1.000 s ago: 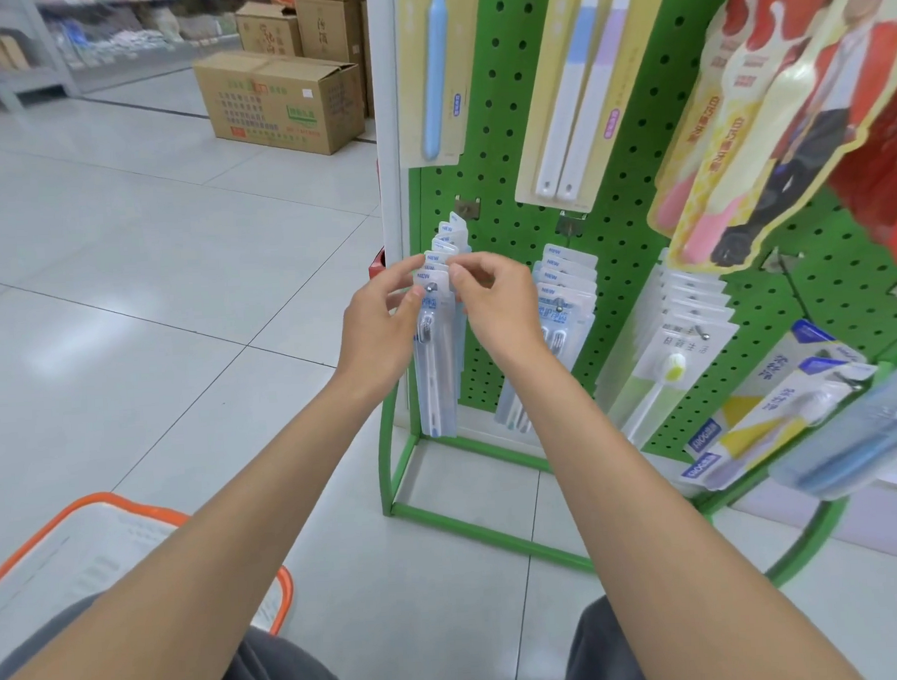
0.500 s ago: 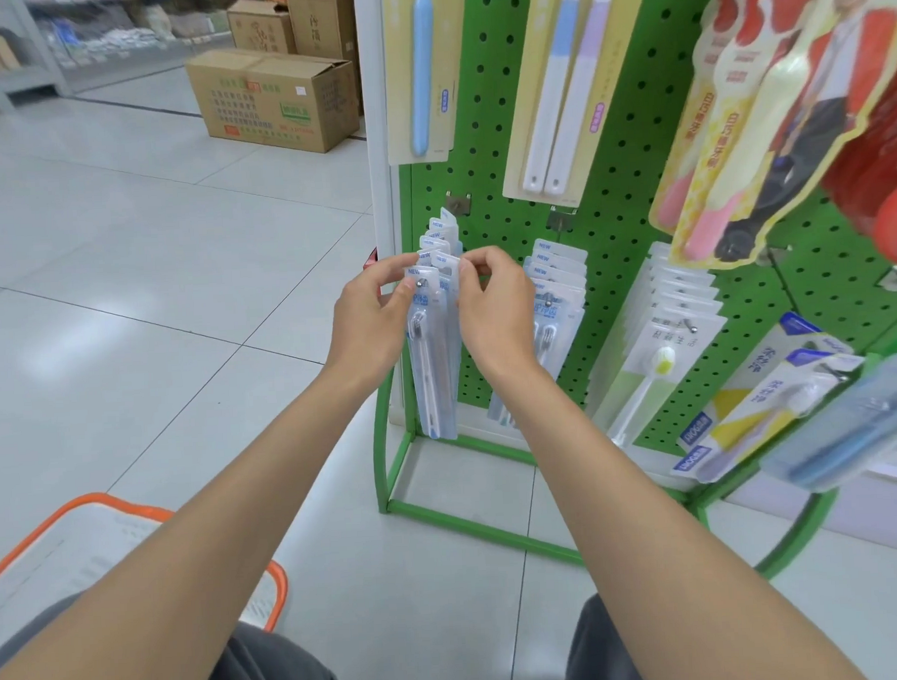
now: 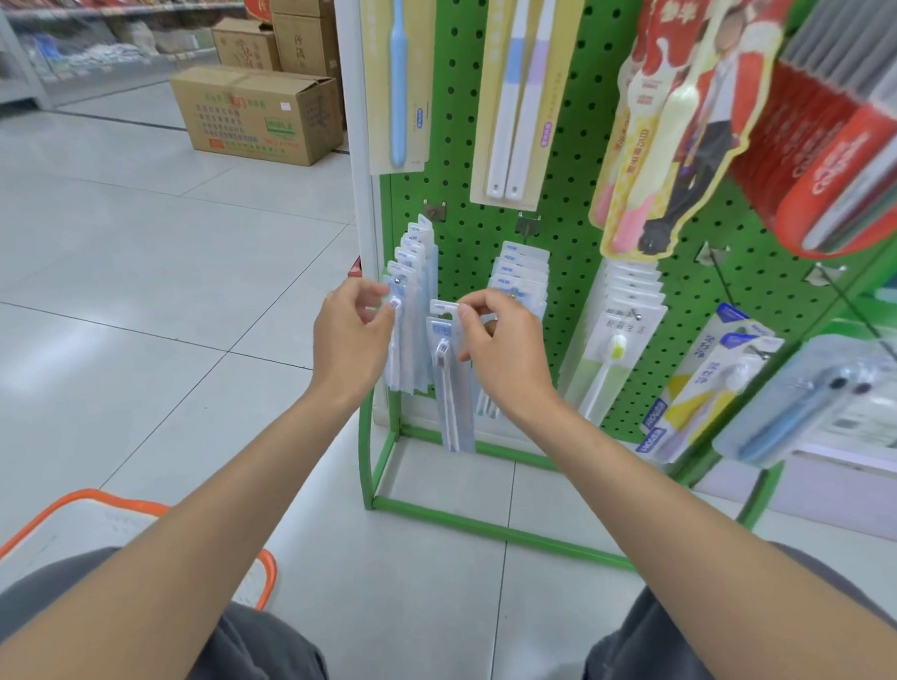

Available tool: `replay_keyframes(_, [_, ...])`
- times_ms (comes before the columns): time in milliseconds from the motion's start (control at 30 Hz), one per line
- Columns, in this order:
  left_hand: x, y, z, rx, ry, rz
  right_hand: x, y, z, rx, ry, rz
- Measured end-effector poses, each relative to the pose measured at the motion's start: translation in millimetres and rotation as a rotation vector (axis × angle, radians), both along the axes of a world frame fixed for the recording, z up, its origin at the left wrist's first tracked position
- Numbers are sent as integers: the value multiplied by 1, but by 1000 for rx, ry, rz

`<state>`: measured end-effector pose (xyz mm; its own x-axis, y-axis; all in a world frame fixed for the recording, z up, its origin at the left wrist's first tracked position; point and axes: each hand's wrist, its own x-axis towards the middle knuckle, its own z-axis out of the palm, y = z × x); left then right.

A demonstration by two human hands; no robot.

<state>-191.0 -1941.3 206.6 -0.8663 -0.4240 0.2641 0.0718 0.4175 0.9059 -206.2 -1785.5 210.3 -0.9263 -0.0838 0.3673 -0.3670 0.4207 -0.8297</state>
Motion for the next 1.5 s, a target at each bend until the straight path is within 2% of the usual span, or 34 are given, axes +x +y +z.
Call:
replay_keyframes(233, [22, 19, -7, 44, -192, -382, 12, 17, 11, -130, -138, 39])
replay_keyframes(400, [31, 29, -1, 76, -221, -477, 14, 24, 14, -166, -195, 32])
replay_keyframes(700, [36, 35, 1, 68, -203, -543, 15, 32, 15, -151, -164, 23])
replay_keyframes(833, [34, 35, 5, 159, -194, -497, 11, 35, 15, -133, -223, 37])
replay_keyframes(1000, [30, 28, 16, 399, -172, -366, 10, 33, 5, -37, -337, 139])
replay_keyframes(1367, [23, 10, 21, 467, -130, -172, 28, 42, -27, 391, -639, 544])
replay_keyframes(1500, [20, 6, 21, 468, -137, -126, 34, 47, -37, 465, -648, 554])
